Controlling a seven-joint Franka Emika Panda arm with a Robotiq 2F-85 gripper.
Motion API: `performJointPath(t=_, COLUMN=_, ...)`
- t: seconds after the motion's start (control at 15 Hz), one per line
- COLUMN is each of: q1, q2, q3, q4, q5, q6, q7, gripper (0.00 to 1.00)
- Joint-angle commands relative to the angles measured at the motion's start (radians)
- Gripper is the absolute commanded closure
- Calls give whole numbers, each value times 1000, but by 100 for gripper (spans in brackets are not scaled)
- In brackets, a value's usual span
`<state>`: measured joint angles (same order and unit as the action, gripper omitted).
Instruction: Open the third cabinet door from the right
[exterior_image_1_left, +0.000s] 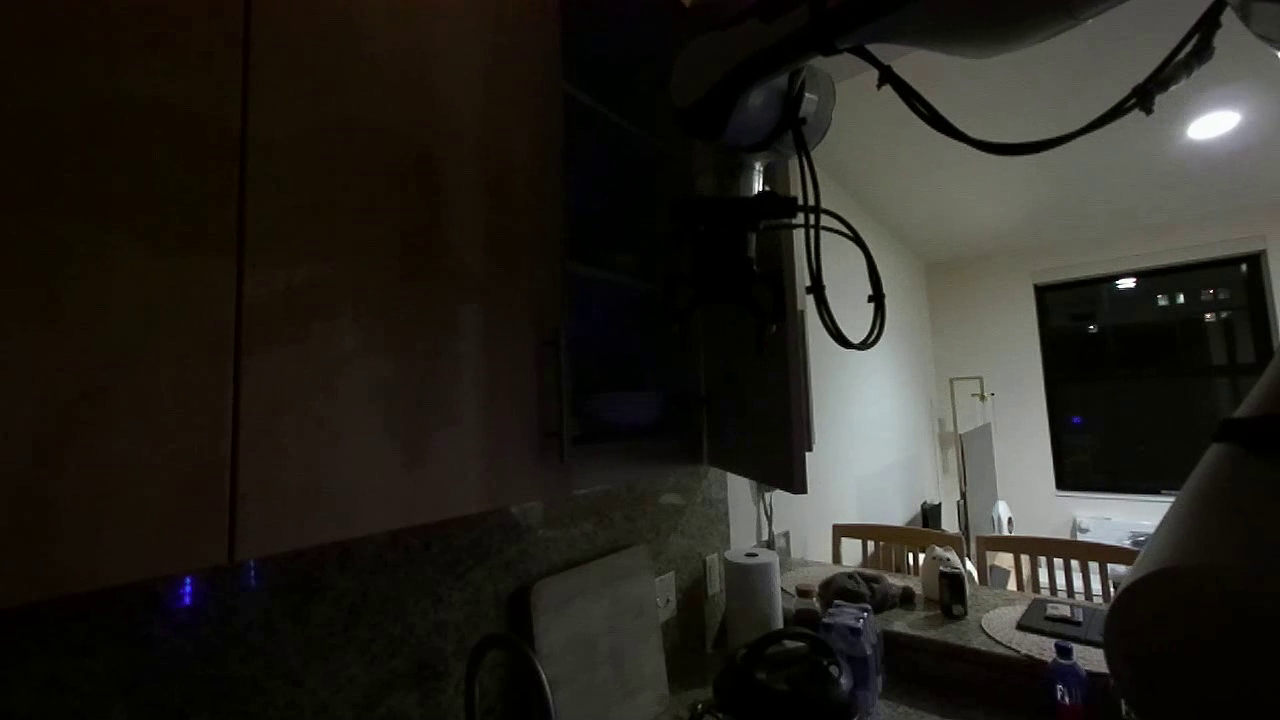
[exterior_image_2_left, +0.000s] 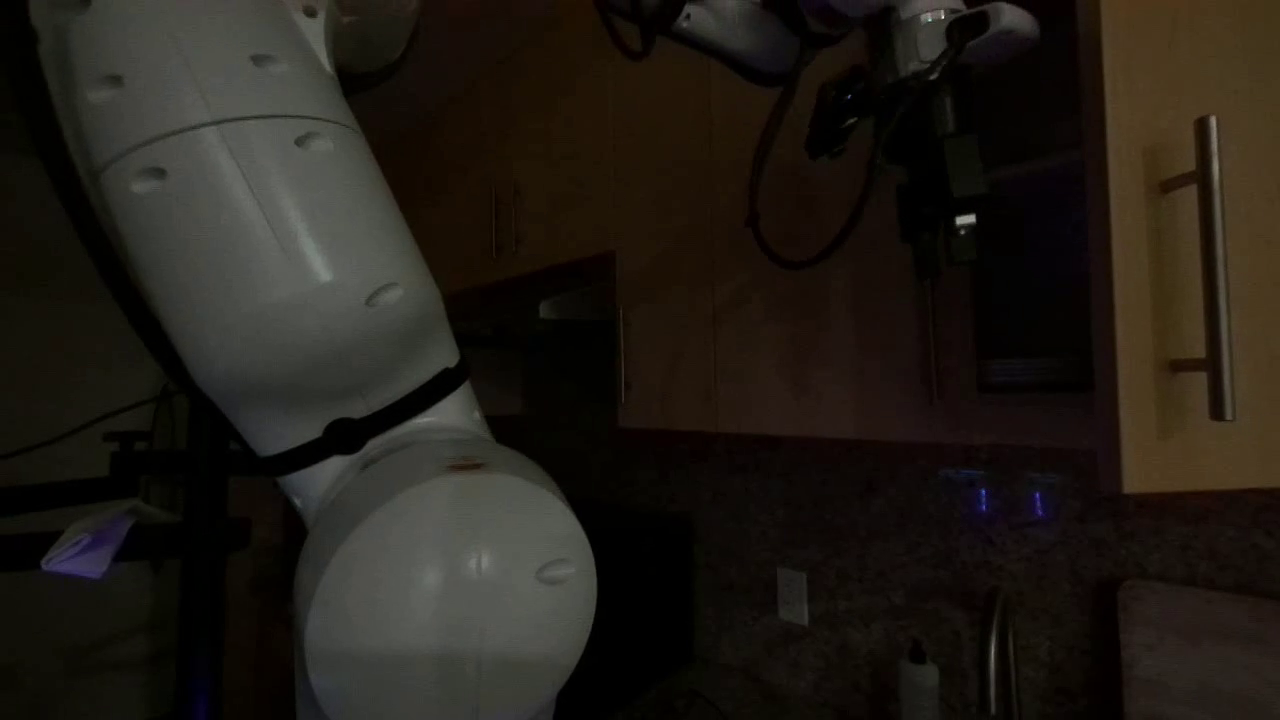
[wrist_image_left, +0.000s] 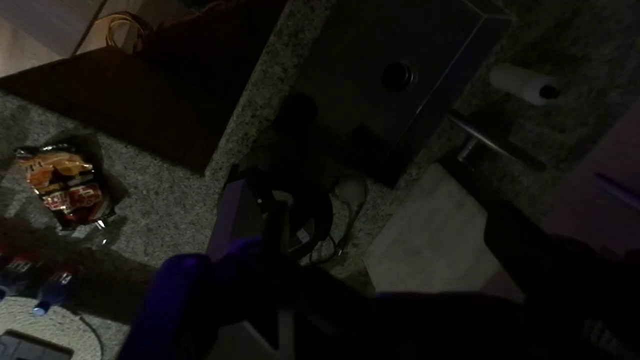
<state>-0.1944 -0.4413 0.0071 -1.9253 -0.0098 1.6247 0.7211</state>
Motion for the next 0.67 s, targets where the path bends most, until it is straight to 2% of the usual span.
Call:
performJointPath(t=0.0, q1=-26, q2=-33, q3=35, q4=-24, q5=-58, q6=36, q7=184, gripper=0)
performJointPath(t=0.2, q1=-30, q2=-49, q3=54, q4=-29, q5=-121, q6=20, q7=334, gripper=0)
performJointPath(t=0.6, q1=-21, q2=-26, q3=51, q4=-10, q5=-150, q6=-15, q7=464, gripper=0)
